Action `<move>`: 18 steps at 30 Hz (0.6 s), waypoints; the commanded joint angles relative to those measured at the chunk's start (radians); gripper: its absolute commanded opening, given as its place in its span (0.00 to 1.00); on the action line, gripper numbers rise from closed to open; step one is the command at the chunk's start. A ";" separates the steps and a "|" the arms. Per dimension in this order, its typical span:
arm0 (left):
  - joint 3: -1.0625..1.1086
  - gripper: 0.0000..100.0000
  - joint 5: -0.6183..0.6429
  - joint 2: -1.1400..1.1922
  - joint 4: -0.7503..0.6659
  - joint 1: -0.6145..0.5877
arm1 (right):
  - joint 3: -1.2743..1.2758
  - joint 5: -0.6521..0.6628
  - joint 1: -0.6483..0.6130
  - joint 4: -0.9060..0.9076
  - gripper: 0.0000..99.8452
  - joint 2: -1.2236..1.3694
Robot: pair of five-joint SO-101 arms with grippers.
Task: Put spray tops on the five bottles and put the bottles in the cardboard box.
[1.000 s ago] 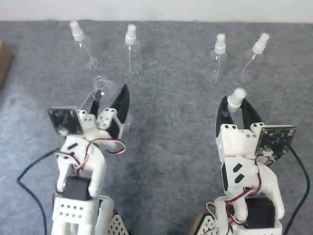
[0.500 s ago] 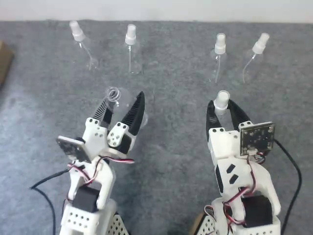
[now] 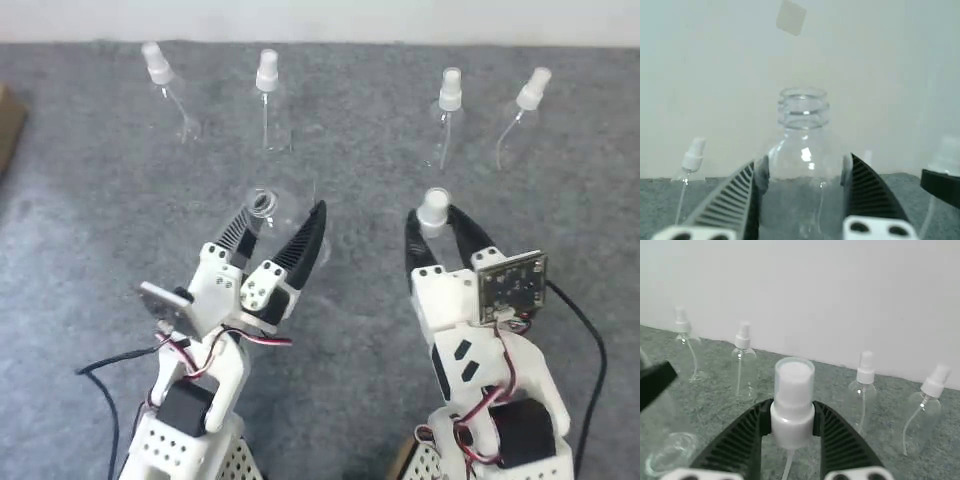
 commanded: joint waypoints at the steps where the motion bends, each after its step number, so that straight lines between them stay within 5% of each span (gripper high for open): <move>1: -0.012 0.03 0.000 -0.017 0.063 0.028 | -0.015 0.020 -0.070 -0.079 0.03 -0.008; 18: -0.012 0.01 0.000 -0.014 0.232 0.044 | -0.255 0.021 -0.154 -0.257 0.03 0.004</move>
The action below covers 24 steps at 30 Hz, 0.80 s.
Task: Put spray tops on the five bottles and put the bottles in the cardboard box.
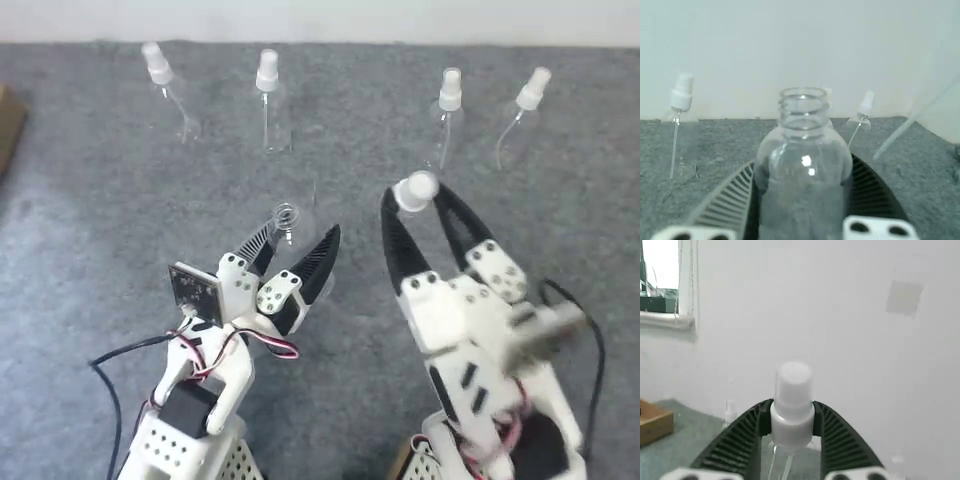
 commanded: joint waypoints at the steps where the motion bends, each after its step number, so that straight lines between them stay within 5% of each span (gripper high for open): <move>1: -0.012 0.01 0.000 -0.014 0.006 0.006 | -0.135 0.020 -0.022 -0.033 0.03 0.007; 7: -0.012 0.01 0.000 -0.012 0.023 0.008 | -0.278 0.020 -0.136 -0.024 0.03 0.111; 16: -0.010 0.01 -0.012 -0.015 0.037 0.037 | -0.517 0.012 -0.145 -0.022 0.03 0.387; 24: -0.010 0.01 -0.178 -0.014 -0.061 0.037 | -0.565 0.014 -0.262 -0.021 0.03 0.526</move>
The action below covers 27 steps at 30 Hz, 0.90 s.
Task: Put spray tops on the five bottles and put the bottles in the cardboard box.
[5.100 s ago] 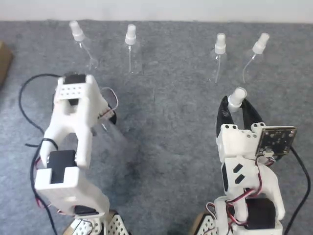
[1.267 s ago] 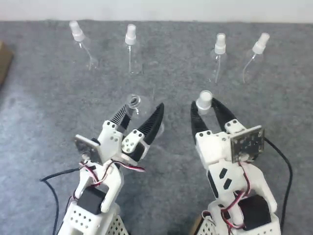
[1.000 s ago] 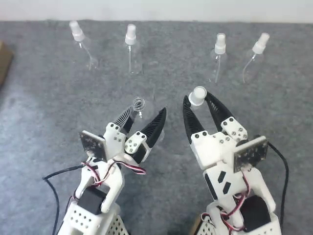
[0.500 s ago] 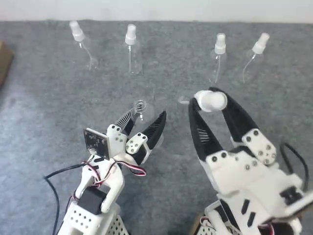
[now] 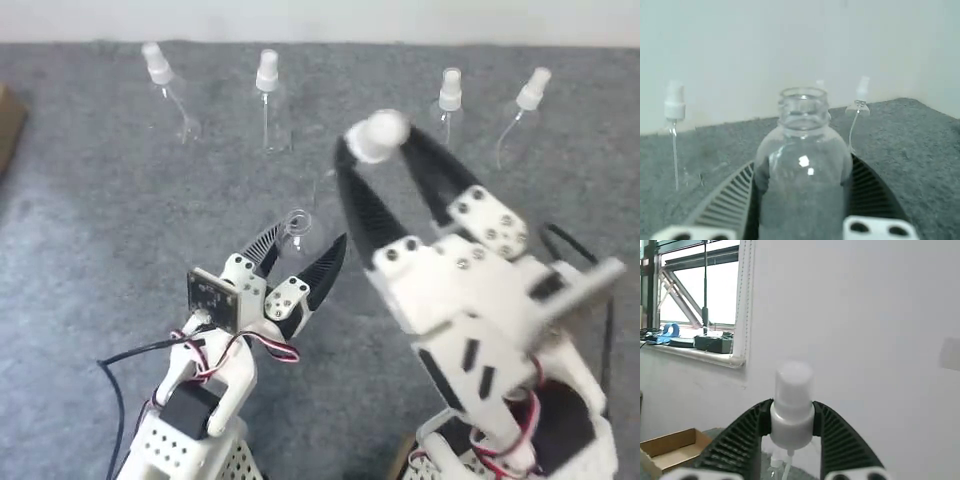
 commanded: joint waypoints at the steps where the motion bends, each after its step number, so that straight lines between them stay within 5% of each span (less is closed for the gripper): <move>1: -0.010 0.01 -0.035 -0.014 -0.061 0.005 | -0.055 0.014 -0.067 -0.012 0.03 0.059; 27: -0.010 0.01 -0.026 -0.014 -0.064 -0.002 | -0.150 0.012 -0.156 0.211 0.03 0.104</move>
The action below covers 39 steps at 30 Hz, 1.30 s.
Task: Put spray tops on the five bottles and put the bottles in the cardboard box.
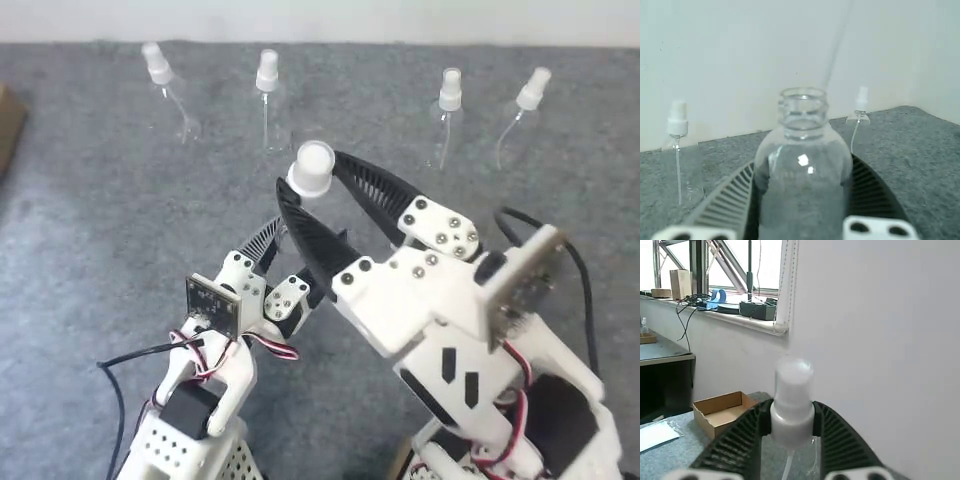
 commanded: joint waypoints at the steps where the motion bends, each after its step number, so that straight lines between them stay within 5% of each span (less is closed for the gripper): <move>1: -0.010 0.01 -0.006 -0.014 -0.023 -0.002 | 0.002 0.012 -0.007 -0.010 0.03 0.013; 39: -0.010 0.01 -0.006 -0.014 -0.009 0.000 | 0.206 -0.066 0.087 -0.048 0.03 0.074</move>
